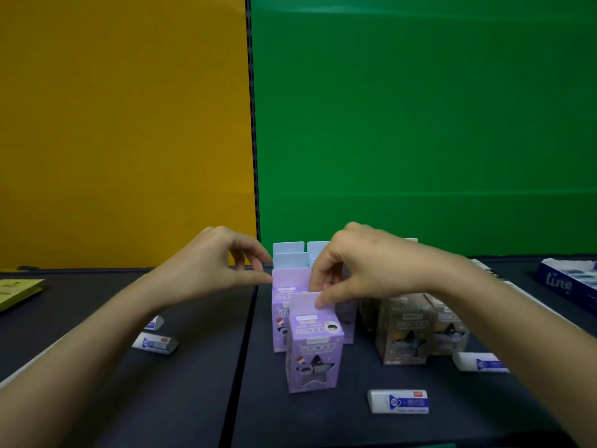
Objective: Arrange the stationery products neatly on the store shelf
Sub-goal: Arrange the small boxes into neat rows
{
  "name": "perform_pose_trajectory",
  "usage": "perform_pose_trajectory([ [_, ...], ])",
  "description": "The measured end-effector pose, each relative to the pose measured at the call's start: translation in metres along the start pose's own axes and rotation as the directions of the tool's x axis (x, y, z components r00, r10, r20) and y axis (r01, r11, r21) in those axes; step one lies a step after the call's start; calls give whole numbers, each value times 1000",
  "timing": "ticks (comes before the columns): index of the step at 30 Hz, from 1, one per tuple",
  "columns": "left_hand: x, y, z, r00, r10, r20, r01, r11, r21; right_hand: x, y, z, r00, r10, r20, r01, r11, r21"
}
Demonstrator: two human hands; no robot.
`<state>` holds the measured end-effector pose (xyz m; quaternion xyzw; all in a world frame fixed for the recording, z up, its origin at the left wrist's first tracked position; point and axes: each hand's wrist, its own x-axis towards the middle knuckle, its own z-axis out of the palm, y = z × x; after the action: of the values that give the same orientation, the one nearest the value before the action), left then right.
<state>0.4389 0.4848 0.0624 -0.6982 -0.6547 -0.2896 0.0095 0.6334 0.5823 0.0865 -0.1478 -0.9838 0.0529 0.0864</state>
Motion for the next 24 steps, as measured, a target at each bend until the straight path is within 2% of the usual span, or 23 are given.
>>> perform_pose_trajectory([
  [8, -10, 3, 0, 996, 51, -69, -48, 998, 44, 12, -19, 4, 999, 23, -40, -25, 999, -47],
  [14, -16, 3, -3, 990, 106, -94, -96, 991, 98, 14, -18, 9, 995, 70, -75, -71, 997, -15],
  [18, -22, 13, -7, 971, 169, -167, -137, 973, 185, -2, -8, 1, 986, 78, -144, -70, 996, 56],
  [21, -33, 33, 0, 951, 249, -185, -227, 965, 130, -41, 8, -15, 955, 116, -272, -90, 990, 107],
  [24, -44, 58, 21, 944, 312, -105, -310, 950, 40, -93, 29, -23, 918, 206, -339, -155, 973, 172],
])
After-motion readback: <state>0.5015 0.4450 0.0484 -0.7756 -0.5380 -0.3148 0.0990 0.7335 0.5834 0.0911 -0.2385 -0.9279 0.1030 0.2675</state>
